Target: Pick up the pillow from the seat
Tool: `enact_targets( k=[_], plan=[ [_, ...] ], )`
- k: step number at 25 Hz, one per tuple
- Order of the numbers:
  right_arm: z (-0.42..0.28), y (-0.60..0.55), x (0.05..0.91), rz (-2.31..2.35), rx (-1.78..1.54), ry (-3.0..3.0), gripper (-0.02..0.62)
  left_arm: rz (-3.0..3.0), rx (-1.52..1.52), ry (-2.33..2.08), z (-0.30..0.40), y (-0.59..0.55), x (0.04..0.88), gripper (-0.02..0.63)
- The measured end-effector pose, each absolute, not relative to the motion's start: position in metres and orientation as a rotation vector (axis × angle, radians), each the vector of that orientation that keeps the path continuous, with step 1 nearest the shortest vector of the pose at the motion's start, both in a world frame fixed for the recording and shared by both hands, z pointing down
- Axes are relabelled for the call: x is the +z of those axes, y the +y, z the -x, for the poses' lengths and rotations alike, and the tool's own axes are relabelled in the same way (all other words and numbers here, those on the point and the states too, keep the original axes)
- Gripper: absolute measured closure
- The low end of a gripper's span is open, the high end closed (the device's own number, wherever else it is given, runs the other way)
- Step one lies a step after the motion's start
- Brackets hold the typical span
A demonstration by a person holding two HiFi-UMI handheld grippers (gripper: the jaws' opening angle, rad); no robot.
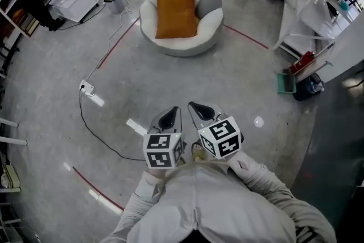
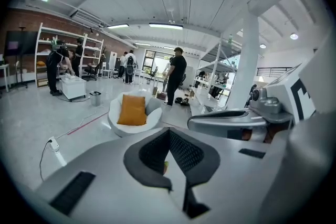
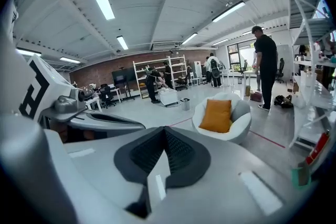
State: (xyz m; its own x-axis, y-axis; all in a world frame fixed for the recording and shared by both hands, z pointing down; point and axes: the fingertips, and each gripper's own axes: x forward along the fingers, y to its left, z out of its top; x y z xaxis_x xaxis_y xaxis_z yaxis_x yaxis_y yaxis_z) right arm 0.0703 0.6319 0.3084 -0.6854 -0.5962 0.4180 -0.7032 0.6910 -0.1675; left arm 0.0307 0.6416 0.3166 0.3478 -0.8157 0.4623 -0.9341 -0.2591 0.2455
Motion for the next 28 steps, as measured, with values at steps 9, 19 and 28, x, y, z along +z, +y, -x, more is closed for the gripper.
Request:
enact_targets(
  k=[9, 19, 28],
  plan=[
    [-0.089, 0.617, 0.304, -0.973, 0.507, -2.628, 0.595, -2.137, 0.327, -1.543, -0.052, 0.624, 0.312, 0.602],
    [-0.106, 0.597, 0.313, -0.938, 0.482, -2.618, 0.596, -2.088, 0.302, -1.562, -0.068, 0.606, 0.321, 0.602],
    [-0.106, 0.568, 0.317, -0.933, 0.501, -2.616, 0.595, -2.072, 0.314, -1.579, -0.060, 0.573, 0.324, 0.602]
  ],
)
